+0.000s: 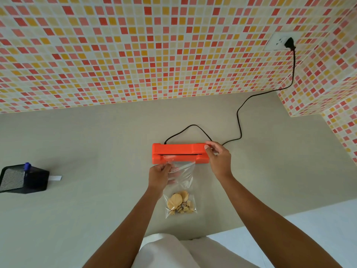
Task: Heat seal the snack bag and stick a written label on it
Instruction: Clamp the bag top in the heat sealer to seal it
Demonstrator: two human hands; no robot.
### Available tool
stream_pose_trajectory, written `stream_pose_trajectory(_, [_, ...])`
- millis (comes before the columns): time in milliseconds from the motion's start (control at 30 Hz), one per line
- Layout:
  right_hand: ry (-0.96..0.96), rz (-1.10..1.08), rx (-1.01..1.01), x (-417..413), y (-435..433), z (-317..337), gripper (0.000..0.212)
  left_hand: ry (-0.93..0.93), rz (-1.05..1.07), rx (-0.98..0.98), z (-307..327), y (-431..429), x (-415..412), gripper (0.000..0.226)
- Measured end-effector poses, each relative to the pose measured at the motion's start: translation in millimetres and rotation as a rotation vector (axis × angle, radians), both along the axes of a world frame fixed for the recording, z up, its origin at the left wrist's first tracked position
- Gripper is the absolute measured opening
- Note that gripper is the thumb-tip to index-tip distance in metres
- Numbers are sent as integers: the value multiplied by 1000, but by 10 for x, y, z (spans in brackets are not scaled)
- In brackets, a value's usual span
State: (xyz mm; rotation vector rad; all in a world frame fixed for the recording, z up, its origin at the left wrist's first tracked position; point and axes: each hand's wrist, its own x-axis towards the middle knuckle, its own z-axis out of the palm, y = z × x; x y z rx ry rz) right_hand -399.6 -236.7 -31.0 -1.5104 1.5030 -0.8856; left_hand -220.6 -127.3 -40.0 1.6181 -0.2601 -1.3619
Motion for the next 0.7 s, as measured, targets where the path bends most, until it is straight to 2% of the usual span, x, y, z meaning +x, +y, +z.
stream_pose_trajectory(300, [-66, -93, 88, -22, -29, -30, 24, 0, 2, 12, -67, -15, 13, 22])
stream_pose_trajectory(700, [-163, -149, 197, -8, -26, -51, 13, 4, 2, 23, -84, -11, 19, 23])
